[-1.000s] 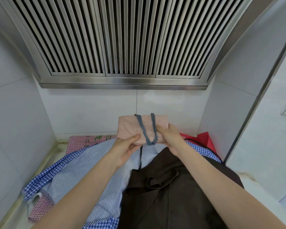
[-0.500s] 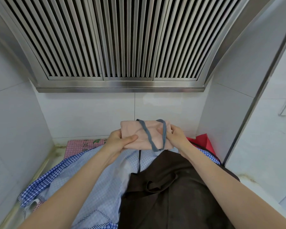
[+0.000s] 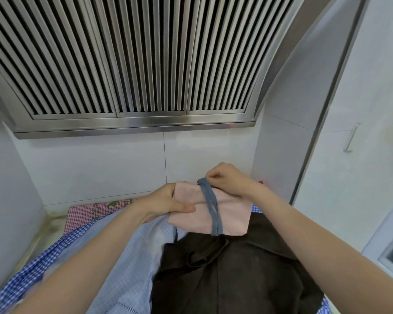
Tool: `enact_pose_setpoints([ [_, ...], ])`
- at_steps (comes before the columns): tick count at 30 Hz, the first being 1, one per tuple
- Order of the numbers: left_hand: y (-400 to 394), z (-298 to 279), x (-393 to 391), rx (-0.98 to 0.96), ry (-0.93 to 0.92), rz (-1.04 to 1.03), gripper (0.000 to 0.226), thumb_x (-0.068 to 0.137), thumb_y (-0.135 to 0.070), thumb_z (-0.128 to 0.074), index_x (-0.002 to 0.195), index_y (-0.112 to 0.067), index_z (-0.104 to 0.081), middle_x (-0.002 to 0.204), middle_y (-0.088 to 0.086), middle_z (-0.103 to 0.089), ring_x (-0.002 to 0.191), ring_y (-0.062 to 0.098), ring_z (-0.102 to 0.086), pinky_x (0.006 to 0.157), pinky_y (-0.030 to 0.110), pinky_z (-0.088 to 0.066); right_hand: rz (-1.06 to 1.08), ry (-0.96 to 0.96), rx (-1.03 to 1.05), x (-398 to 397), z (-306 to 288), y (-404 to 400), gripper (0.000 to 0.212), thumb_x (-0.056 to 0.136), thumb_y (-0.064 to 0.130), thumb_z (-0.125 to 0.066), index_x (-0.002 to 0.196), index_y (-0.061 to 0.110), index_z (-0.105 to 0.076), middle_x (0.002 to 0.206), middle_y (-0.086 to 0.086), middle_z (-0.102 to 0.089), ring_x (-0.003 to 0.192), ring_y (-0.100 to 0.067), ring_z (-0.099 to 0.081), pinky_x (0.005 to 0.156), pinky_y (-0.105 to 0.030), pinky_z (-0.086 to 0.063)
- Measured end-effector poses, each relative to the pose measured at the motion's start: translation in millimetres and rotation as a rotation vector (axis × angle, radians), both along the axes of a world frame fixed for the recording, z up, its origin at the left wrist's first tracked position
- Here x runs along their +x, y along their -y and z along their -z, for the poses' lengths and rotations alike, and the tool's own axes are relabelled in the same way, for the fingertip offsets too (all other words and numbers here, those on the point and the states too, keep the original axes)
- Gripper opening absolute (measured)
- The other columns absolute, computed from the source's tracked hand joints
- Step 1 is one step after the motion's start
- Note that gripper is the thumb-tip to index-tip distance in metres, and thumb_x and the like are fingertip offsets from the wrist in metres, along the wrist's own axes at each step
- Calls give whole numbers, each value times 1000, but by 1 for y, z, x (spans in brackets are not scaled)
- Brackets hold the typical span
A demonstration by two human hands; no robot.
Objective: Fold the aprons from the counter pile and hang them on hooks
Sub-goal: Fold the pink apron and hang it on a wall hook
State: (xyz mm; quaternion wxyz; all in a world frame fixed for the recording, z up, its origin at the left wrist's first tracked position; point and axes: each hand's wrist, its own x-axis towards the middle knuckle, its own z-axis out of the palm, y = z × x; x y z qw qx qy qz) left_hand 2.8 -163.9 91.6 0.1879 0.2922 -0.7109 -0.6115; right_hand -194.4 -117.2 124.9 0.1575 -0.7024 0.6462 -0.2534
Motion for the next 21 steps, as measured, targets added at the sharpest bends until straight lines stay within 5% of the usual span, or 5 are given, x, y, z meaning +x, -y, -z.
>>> enact_pose_setpoints([
  [4, 2, -5, -13, -24, -15, 31, 39, 78, 6, -69, 114, -10, -62, 107, 2, -69, 92, 10, -66, 80, 21, -53, 194, 294, -131, -1, 8, -7, 22, 94, 2, -49, 95, -1, -70, 92, -9, -68, 84, -13, -56, 77, -24, -45],
  [10, -8, -9, -53, -40, -56, 120, 39, 80, 3, -68, 113, -15, -61, 107, -3, -68, 95, 9, -64, 82, 19, -52, 390, 569, -187, -26, -7, -28, 39, 96, -3, -40, 65, 11, -59, 56, 1, -63, 56, -12, -62, 63, -22, -53],
  [16, -34, -31, -122, -19, -196, 78, 18, 92, -25, -56, 103, -15, -64, 98, -1, -70, 86, 8, -66, 72, 17, -53, 516, -40, -312, -66, -21, -64, 27, 97, 6, -36, 74, 8, -50, 86, -23, -63, 75, -27, -54, 61, -29, -30],
  [18, -46, -42, -150, 6, -245, 45, 24, 92, -32, -52, 96, -12, -65, 91, 2, -71, 79, 9, -66, 67, 17, -53, 626, -47, -368, -86, -29, -72, 28, 96, 7, -37, 69, 9, -46, 88, -24, -63, 82, -32, -56, 62, -30, -29],
  [21, -64, -58, -190, 18, -283, 39, 28, 92, -36, -51, 89, -11, -64, 86, 5, -70, 78, 14, -65, 69, 24, -51, 735, 102, -467, -123, -46, -86, 40, 90, 4, -43, 52, 13, -34, 57, -8, -48, 62, -24, -46, 53, -32, -26],
])
